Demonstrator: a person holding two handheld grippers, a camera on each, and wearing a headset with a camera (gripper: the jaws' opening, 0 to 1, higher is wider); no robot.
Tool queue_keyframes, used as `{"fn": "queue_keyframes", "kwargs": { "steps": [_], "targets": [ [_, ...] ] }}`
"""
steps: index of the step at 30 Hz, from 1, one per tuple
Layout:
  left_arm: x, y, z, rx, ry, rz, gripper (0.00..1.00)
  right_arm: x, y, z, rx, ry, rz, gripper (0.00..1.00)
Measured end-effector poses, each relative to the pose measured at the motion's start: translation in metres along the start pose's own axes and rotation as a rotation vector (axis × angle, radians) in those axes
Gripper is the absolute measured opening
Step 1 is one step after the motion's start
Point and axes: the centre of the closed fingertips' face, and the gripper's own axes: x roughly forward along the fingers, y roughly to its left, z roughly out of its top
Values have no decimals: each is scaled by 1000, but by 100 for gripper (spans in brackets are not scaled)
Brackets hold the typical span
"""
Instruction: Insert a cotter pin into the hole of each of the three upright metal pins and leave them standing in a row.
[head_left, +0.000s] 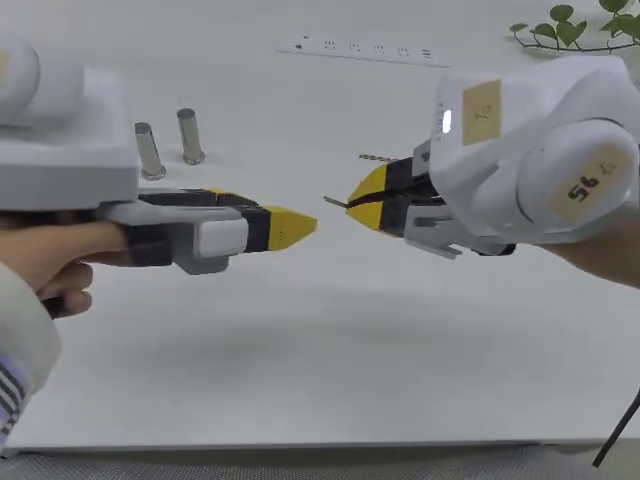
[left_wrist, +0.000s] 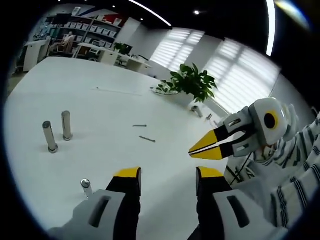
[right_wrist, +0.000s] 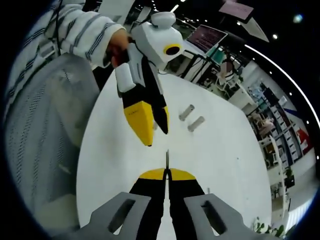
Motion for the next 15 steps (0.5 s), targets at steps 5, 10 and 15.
{"fn": "queue_keyframes", "kwargs": {
  "steps": [5, 10, 15],
  "targets": [
    [3, -8, 0, -17, 1, -38, 25, 0, 1, -1, -3, -1, -2, 1],
    [6, -13, -2, -38, 14, -57, 23, 0, 2, 0, -2, -3, 1, 1],
    [8, -19, 0, -58, 7, -84, 23, 0, 4, 1, -1, -9, 1, 1]
  ]
}}
